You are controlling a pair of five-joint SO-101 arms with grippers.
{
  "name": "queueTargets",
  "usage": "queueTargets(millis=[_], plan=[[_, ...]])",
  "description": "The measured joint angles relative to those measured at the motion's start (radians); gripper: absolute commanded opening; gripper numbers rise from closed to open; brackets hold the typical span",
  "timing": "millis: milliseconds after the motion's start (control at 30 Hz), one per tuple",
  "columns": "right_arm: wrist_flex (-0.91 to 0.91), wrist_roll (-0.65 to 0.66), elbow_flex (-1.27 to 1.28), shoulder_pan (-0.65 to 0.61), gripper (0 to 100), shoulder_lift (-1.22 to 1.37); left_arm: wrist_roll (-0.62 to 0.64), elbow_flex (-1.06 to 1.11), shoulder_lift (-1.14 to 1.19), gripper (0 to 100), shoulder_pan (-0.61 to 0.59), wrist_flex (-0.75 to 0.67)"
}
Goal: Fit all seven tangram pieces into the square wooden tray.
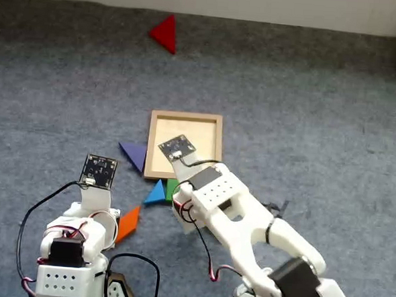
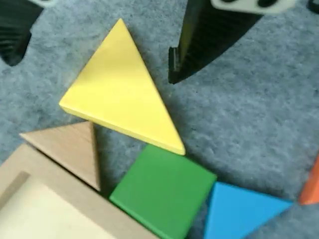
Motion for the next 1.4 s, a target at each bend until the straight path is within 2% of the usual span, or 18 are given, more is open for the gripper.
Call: queueTargets(millis=[267,400,567,767,1067,1200,1300,1400], plan=[[-0.020,0.000,-0.052,0.011,38.6,0.149,0.000,0.000,0.000,1,0.000,0.000],[-0.020,0.008,-0.052,0.034,25.9,0.138,0.000,0.000,0.000,1,0.000,0.000],[-0.021,0.080,-0.052,0.054,11.8,0.048,0.000,0.000,0.000,1,0.000,0.000],[-0.084,0.101,-0.051,0.061,5.6,-0.061,0.000,0.000,0.000,1,0.000,0.000],[-0.213,0.103,-0.023,0.072,7.3,-0.080,0.000,0.000,0.000,1,0.000,0.000],[-0.176,0.095,-0.023,0.089,20.4,-0.081,0.000,0.000,0.000,1,0.000,0.000],[-0.094,0.017,-0.023,0.091,32.1,-0.081,0.000,0.000,0.000,1,0.000,0.000],[-0.049,-0.028,-0.023,0.091,33.9,-0.081,0.000,0.000,0.000,1,0.000,0.000]])
